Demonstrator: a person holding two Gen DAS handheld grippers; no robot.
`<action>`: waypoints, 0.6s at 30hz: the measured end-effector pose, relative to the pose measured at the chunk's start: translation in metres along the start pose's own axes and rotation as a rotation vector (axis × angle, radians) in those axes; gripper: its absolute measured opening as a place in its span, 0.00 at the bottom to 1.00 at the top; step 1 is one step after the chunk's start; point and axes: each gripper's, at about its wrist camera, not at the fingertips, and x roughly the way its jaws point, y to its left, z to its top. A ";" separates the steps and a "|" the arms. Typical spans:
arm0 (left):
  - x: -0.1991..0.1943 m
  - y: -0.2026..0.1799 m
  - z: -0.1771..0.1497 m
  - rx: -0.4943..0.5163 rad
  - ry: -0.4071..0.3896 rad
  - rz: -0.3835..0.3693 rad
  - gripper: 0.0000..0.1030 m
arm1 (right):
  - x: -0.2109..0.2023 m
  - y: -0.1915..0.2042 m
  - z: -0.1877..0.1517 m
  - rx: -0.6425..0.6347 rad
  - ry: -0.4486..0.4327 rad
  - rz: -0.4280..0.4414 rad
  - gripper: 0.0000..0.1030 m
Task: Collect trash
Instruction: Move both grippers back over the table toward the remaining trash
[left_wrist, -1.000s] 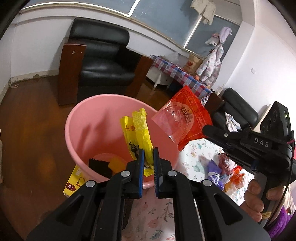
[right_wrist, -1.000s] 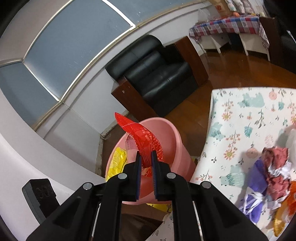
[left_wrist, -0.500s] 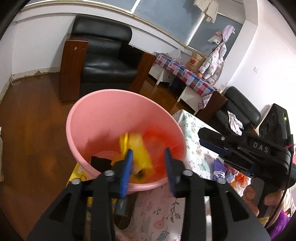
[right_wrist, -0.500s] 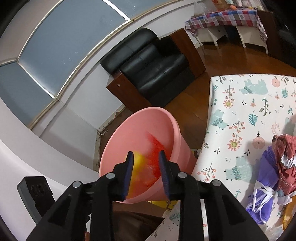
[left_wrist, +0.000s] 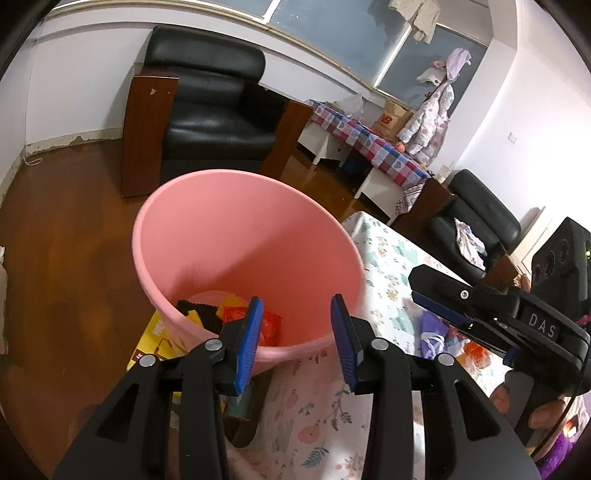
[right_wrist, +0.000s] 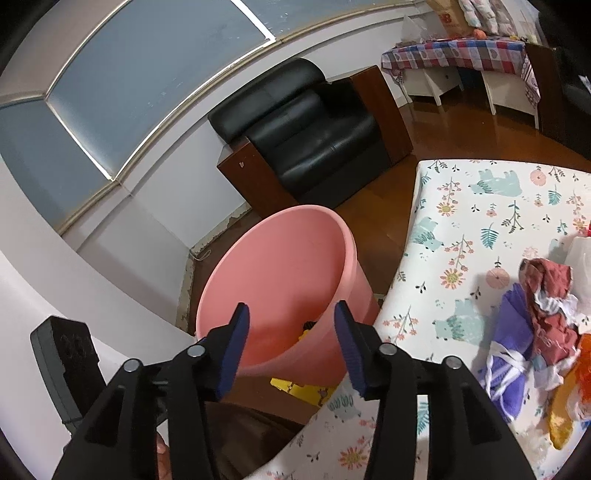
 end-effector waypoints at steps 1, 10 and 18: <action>-0.001 -0.002 -0.001 0.004 0.001 -0.004 0.37 | -0.002 0.000 -0.001 -0.002 -0.001 0.000 0.48; -0.012 -0.035 -0.010 0.099 0.009 -0.066 0.37 | -0.043 -0.007 -0.012 -0.023 -0.027 -0.012 0.48; -0.017 -0.076 -0.024 0.213 0.029 -0.140 0.37 | -0.116 -0.053 -0.016 0.029 -0.140 -0.090 0.48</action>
